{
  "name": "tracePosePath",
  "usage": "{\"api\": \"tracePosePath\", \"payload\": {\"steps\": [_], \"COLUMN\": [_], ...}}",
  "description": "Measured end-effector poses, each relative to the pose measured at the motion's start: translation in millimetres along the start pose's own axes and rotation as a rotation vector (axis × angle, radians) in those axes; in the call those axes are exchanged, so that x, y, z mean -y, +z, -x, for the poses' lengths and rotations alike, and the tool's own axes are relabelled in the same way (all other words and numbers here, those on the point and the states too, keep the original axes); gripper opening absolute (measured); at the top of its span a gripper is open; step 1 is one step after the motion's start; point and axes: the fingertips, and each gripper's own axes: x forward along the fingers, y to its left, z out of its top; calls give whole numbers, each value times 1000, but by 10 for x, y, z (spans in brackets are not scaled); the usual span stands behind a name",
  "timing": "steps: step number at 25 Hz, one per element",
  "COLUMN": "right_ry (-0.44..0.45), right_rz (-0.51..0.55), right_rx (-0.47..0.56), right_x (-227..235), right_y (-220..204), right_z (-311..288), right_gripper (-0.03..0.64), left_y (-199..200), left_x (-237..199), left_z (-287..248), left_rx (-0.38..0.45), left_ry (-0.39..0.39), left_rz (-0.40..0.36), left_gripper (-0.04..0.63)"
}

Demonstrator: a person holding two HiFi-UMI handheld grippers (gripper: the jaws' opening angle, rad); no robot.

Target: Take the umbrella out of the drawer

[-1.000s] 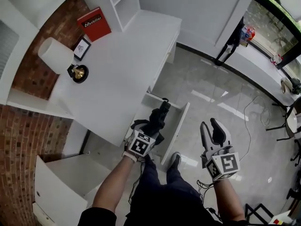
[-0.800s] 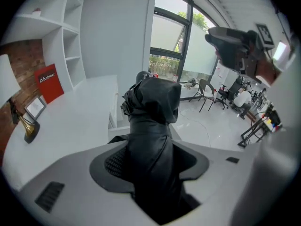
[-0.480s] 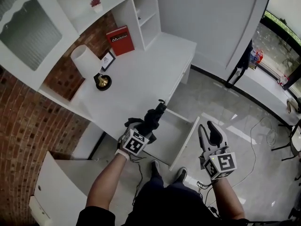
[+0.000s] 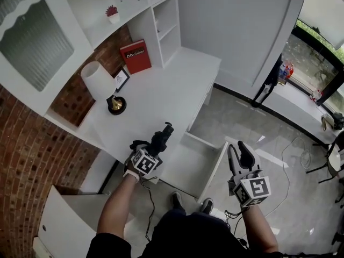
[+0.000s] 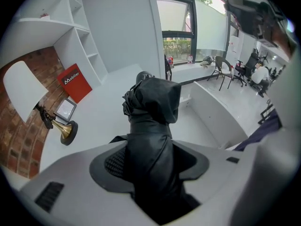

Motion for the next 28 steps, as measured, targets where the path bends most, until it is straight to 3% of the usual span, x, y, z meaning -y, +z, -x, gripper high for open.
{"api": "tracePosePath", "payload": {"steps": [12, 21, 26, 28], "right_ry": [-118, -120, -87, -77], "right_rz": [9, 7, 15, 15], "right_rx": [-2, -24, -32, -29], "right_x": [26, -132, -293, -323], "right_y": [64, -37, -60, -45], "right_z": [-120, -300, -430, -456], "right_gripper": [130, 130, 130, 130], "left_y": [-268, -274, -274, -245], "left_x": [-531, -607, -645, -695], "left_z": [-495, -611, -588, -508], "left_rx": [-119, -83, -48, 0], "left_ry": [-21, -45, -10, 28], "left_rz": [-155, -161, -179, -168], "left_gripper": [247, 259, 282, 287]}}
